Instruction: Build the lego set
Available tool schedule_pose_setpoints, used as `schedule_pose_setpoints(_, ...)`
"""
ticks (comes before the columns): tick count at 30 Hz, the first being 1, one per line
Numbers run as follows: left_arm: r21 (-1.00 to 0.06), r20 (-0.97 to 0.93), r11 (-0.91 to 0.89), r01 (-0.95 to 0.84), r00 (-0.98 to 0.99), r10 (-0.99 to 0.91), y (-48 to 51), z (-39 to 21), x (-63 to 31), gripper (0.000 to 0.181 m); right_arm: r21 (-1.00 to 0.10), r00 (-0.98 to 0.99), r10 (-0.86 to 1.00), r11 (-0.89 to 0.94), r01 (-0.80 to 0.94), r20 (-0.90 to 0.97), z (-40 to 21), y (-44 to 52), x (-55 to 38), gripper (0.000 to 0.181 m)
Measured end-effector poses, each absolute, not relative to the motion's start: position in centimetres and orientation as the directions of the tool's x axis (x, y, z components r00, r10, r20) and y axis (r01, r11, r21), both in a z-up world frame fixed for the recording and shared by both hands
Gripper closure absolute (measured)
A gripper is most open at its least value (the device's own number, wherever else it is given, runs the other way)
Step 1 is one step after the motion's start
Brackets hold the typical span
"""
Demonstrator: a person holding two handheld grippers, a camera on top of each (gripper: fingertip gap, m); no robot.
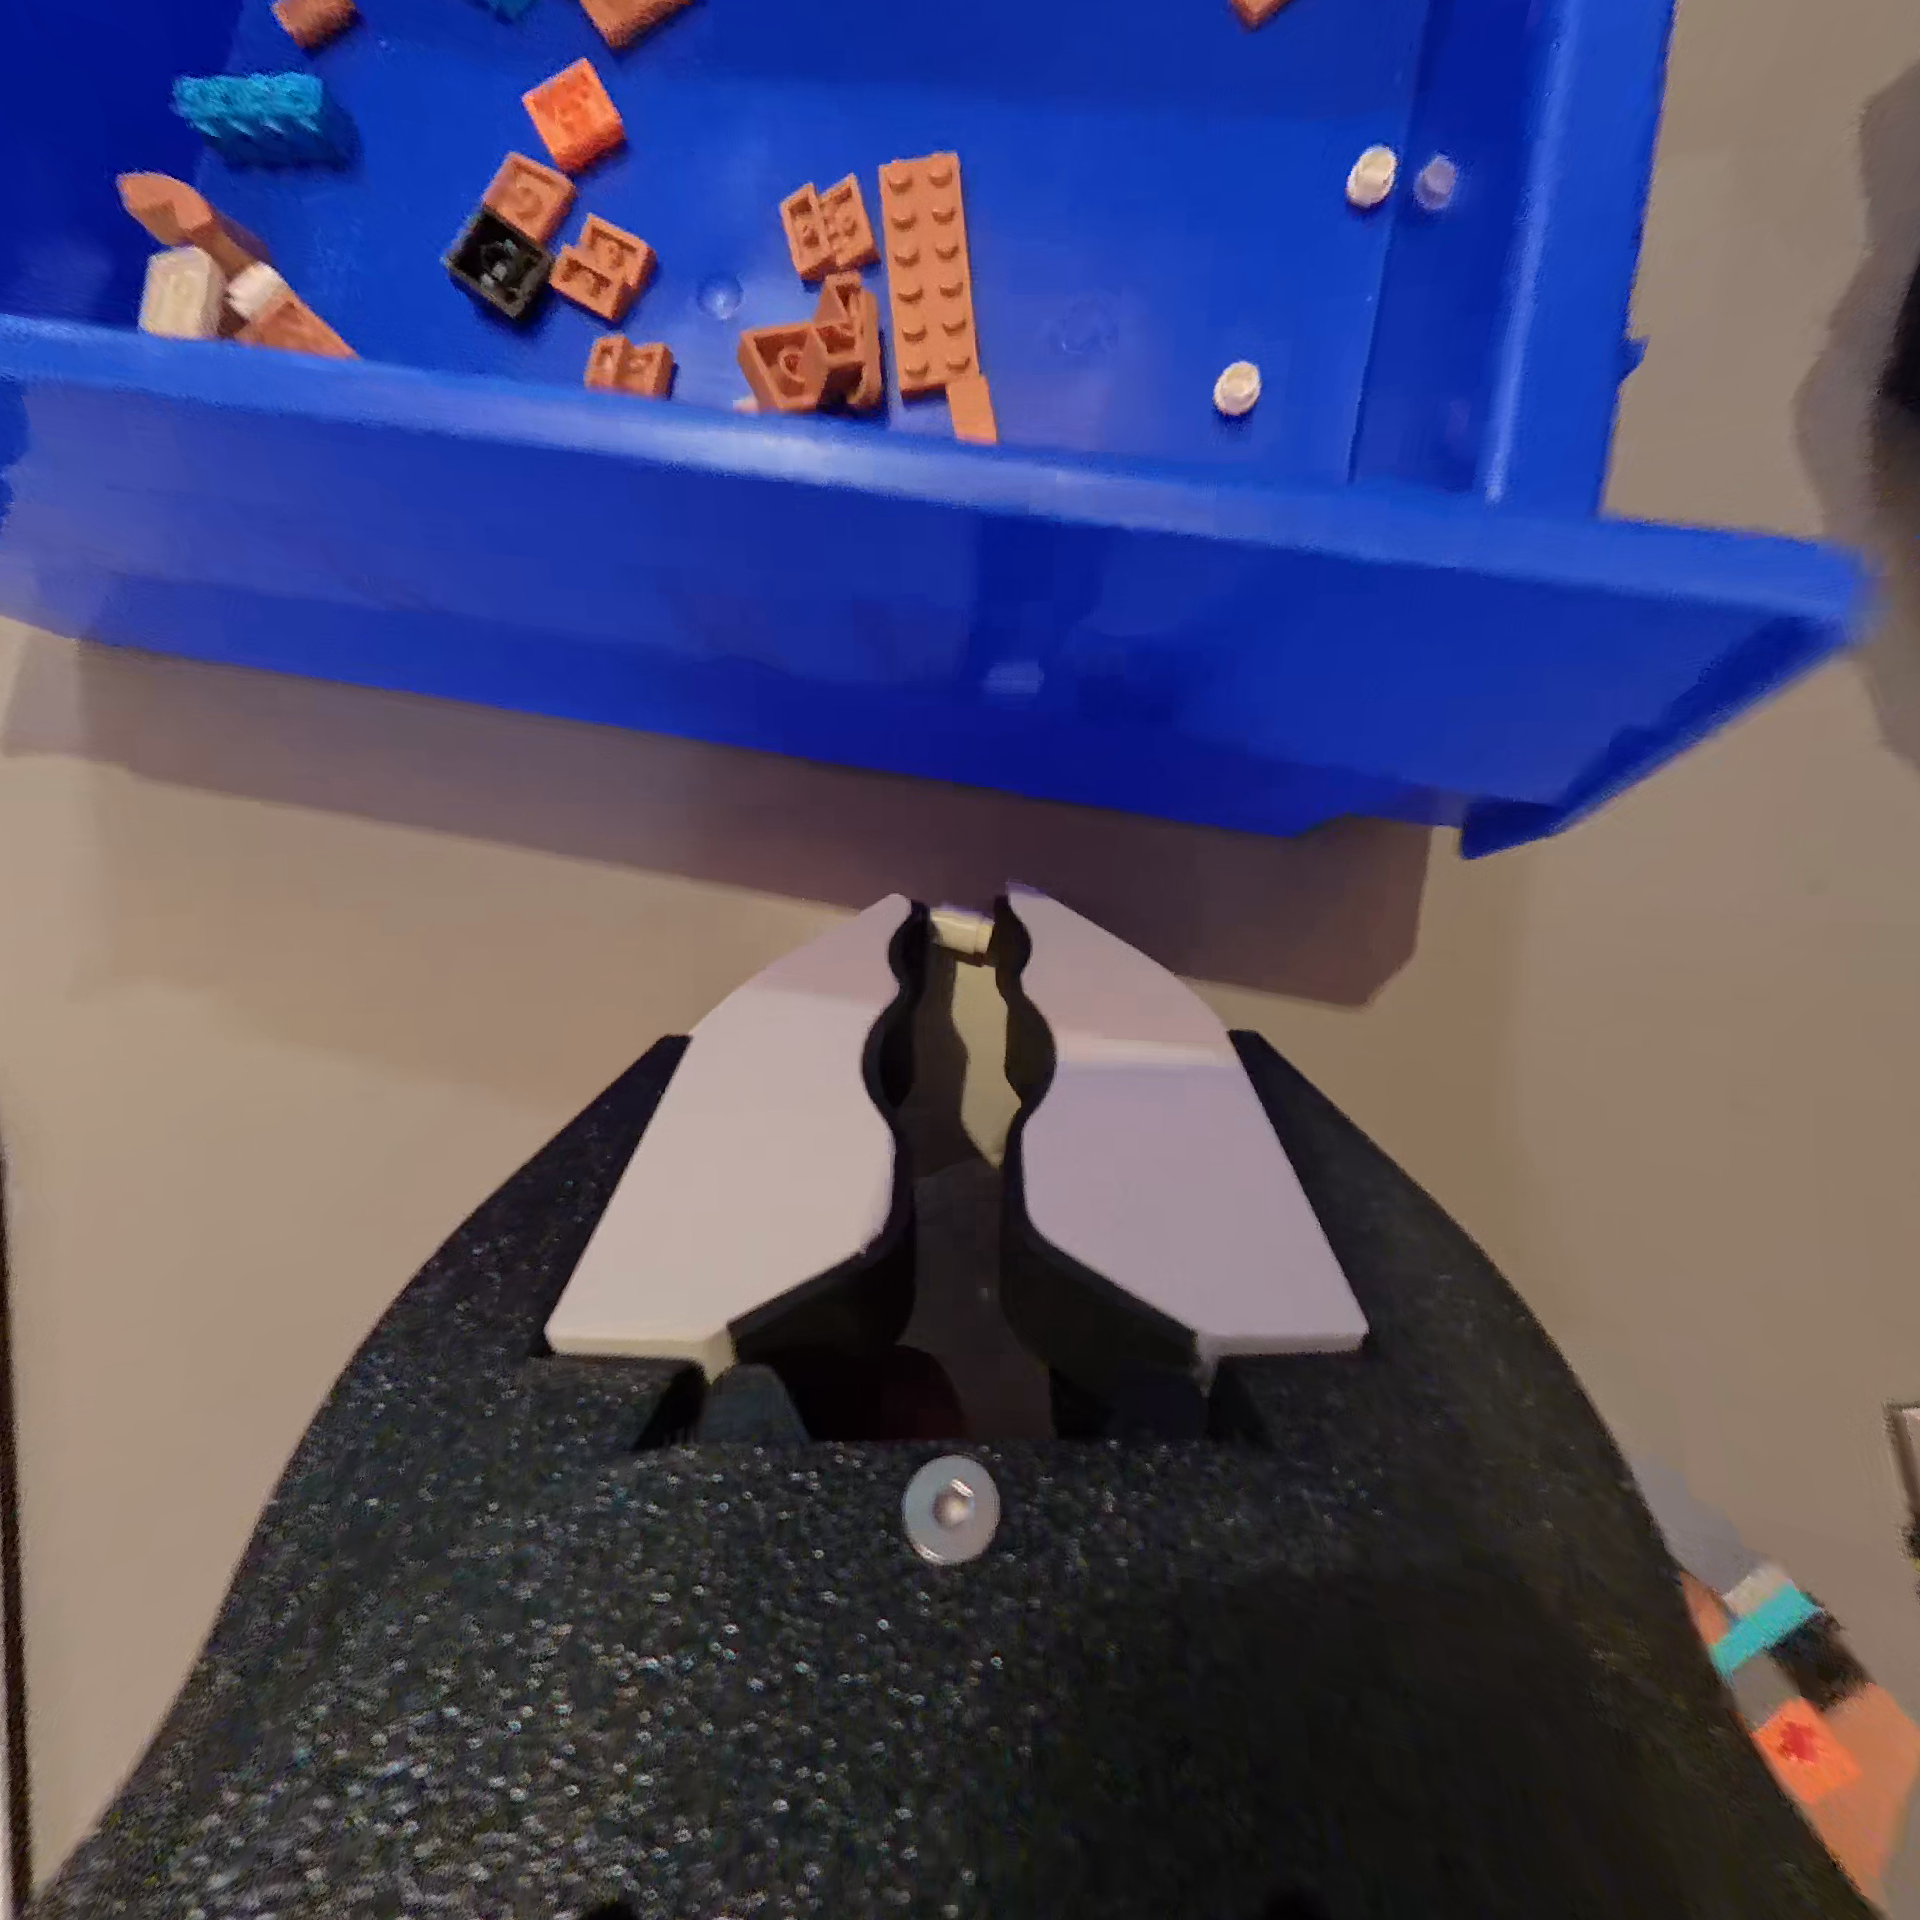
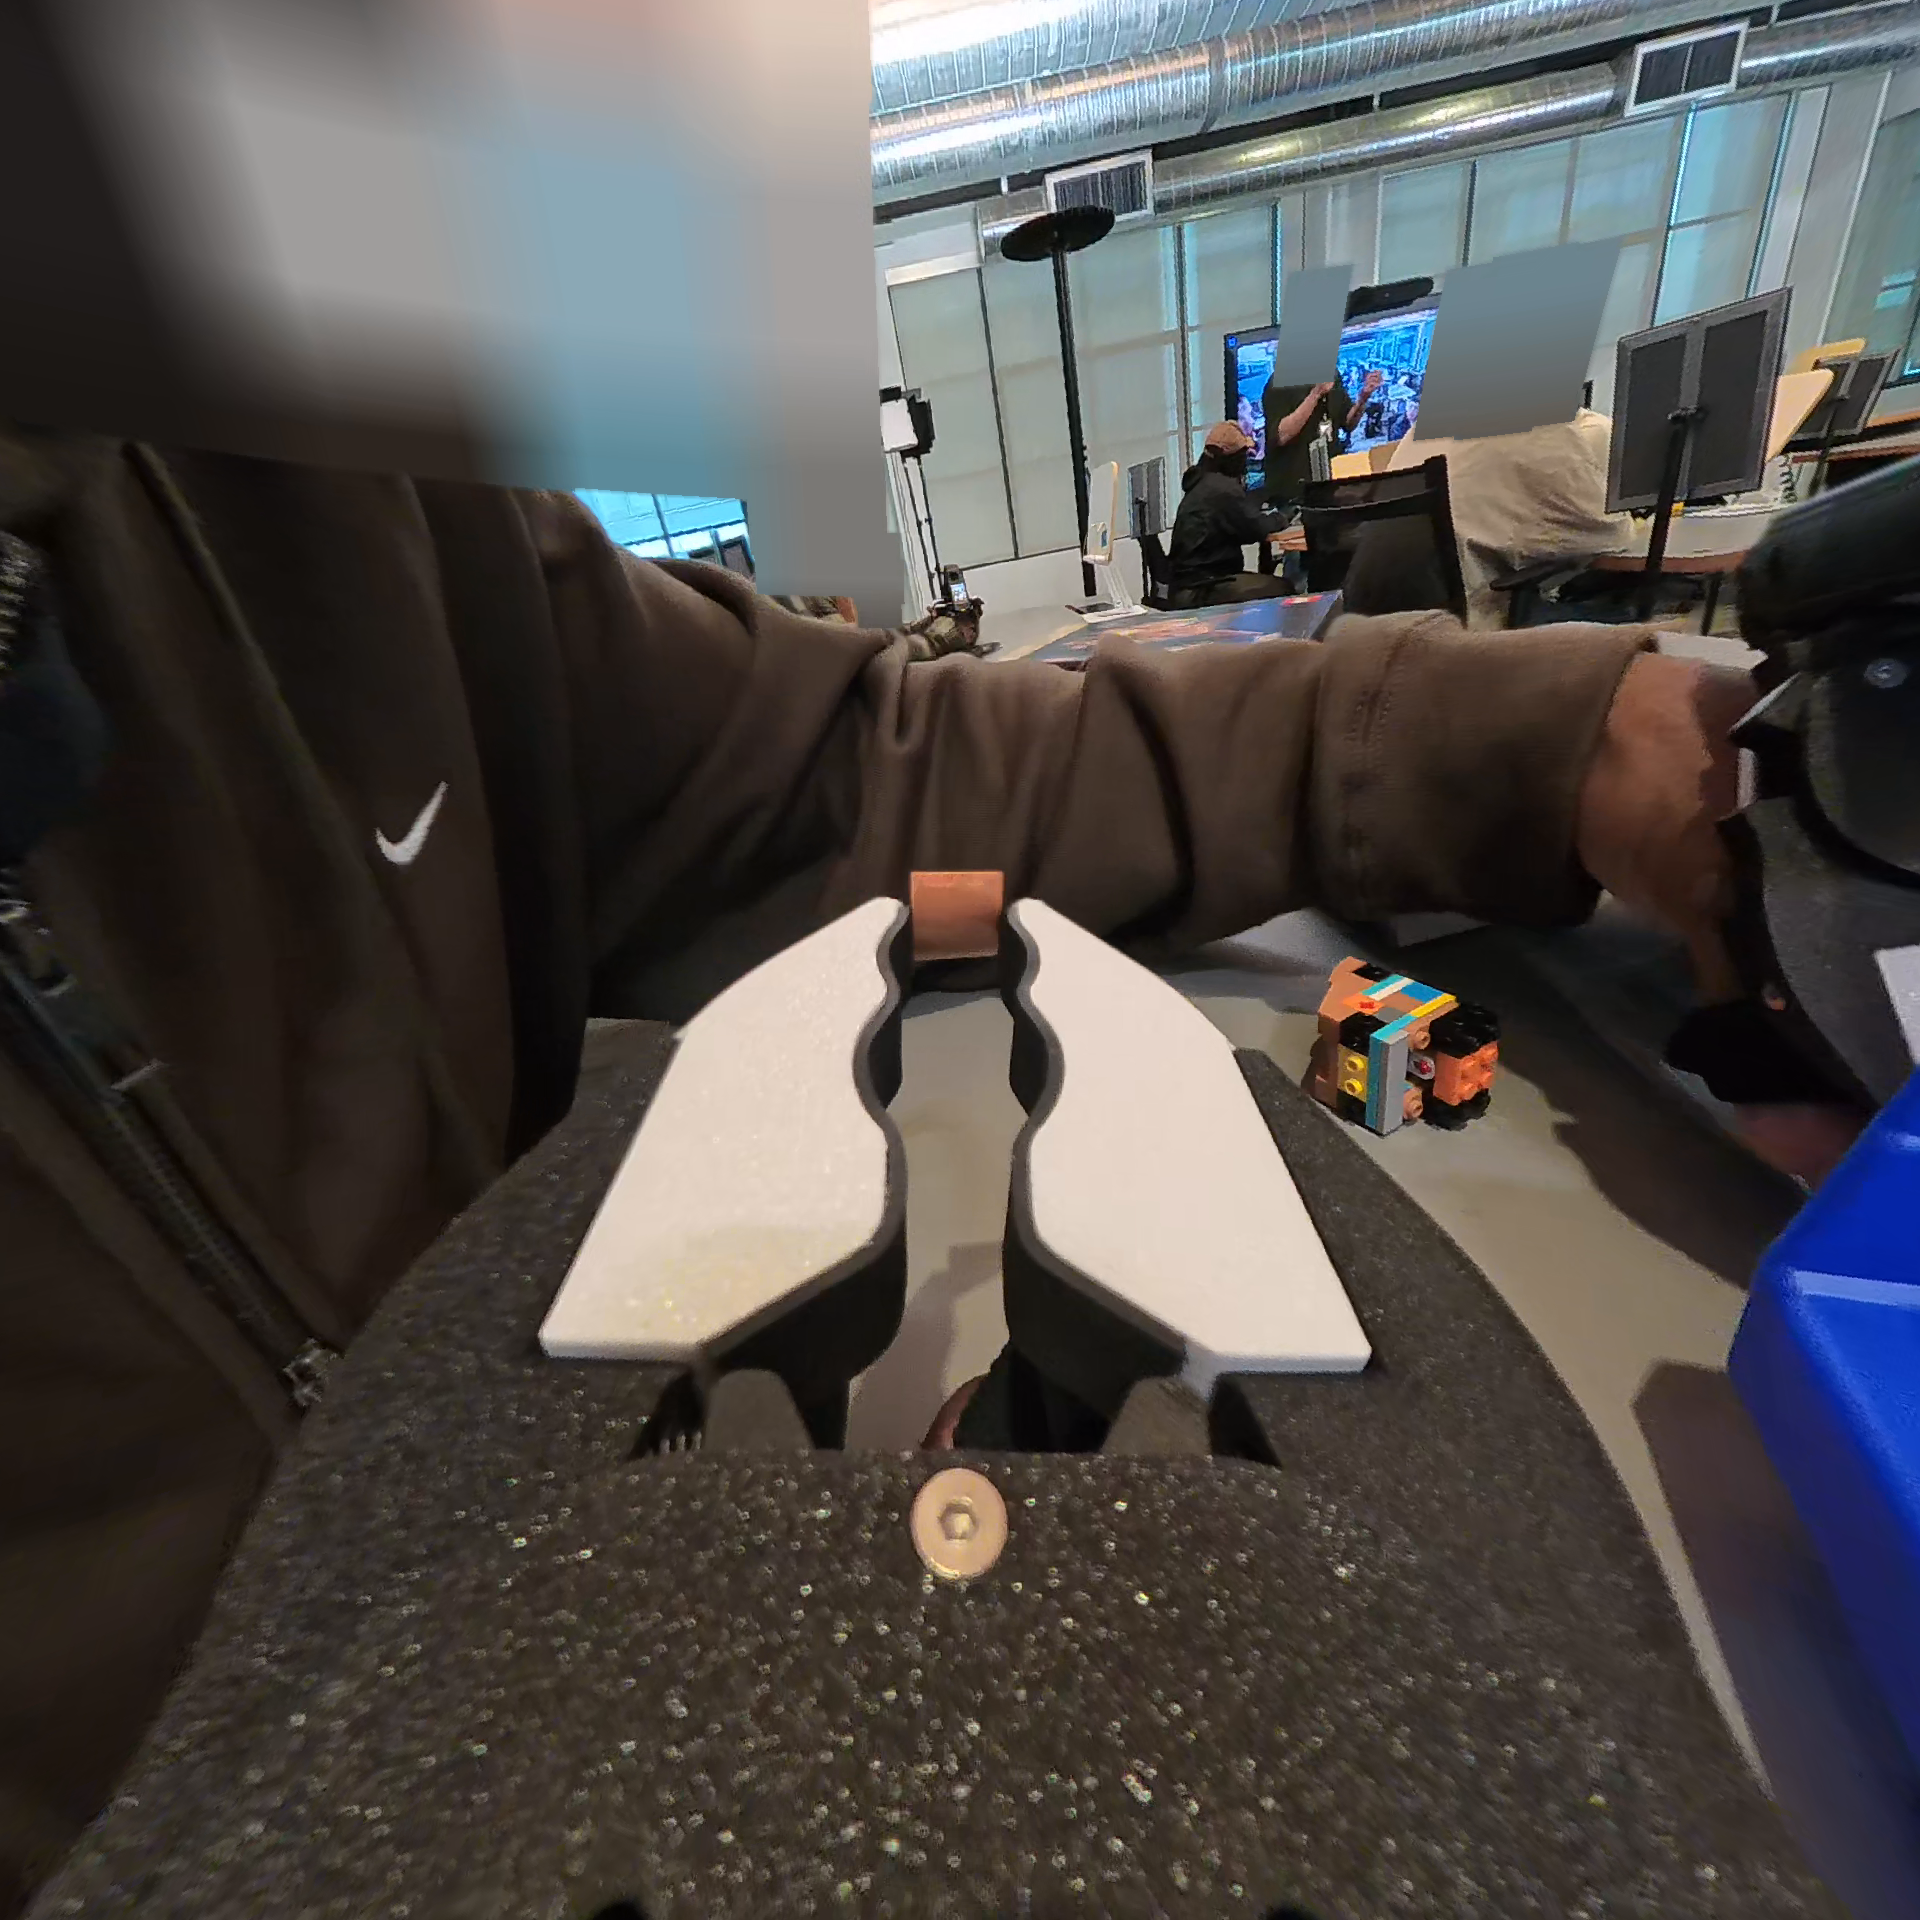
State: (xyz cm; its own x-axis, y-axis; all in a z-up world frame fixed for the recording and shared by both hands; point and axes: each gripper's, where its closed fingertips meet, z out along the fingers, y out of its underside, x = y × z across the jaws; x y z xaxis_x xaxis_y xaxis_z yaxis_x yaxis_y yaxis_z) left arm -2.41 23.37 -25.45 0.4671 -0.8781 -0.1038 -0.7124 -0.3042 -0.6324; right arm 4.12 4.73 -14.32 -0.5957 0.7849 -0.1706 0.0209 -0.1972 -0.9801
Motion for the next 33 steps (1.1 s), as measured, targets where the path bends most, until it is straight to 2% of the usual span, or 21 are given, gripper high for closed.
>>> schedule_pose_setpoints(5,-0.783,-0.154,-0.284,-0.554,0.615,-0.773,20.4,-19.7,-3.6,0.169,-0.992,-0.577,0.809,-0.123,0.016,-0.109,-14.7,4.4,3.8,0.166)
schedule_pose_setpoints(8,-0.854,-0.158,-0.279,-0.439,0.73,-0.664,17.4,-17.5,-5.6,0.169,-1.0,-0.5,0.866,-0.008,0.023,-0.019,-15.5,5.1,2.7,0.166)
schedule_pose_setpoints(11,-0.867,-0.172,-0.295,-0.403,0.796,-0.58,14.1,-17.8,-7.1,0.169,-0.961,-0.443,0.892,0.195,0.198,0.09,-18.8,5.6,1.3,0.166)
schedule_pose_setpoints(13,-0.874,-0.166,-0.303,-0.379,0.821,-0.545,11.8,-18.5,-7.4,0.169,-0.864,-0.464,0.877,0.328,0.382,0.127,-22.2,5.5,1.1,0.166)
schedule_pose_setpoints(15,-0.889,-0.146,-0.299,-0.348,0.832,-0.535,9.6,-19.3,-7.0,0.169,-0.799,-0.47,0.867,0.396,0.452,0.164,-23.8,5.3,1.0,0.166)
schedule_pose_setpoints(18,-0.907,-0.122,-0.289,-0.305,0.849,-0.514,7.1,-20.1,-6.6,0.169,-0.752,-0.477,0.865,0.417,0.51,0.156,-24.9,4.9,0.9,0.166)
schedule_pose_setpoints(26,-0.944,-0.138,-0.204,-0.258,0.873,-0.468,3.5,-19.5,-5.0,0.169,-0.73,-0.47,0.881,0.362,0.58,0.063,-25.5,5.5,1.6,0.166)
schedule_pose_setpoints(28,-0.94,-0.159,-0.199,-0.276,0.873,-0.462,3.3,-19.7,-4.9,0.169,-0.706,-0.477,0.877,0.372,0.603,0.055,-26.0,5.6,2.1,0.171)
schedule_pose_setpoints(33,-0.952,-0.159,-0.16,-0.261,0.868,-0.471,3.0,-19.2,-4.9,0.169,-0.731,-0.489,0.869,0.383,0.564,0.078,-25.5,5.7,2.5,0.156)
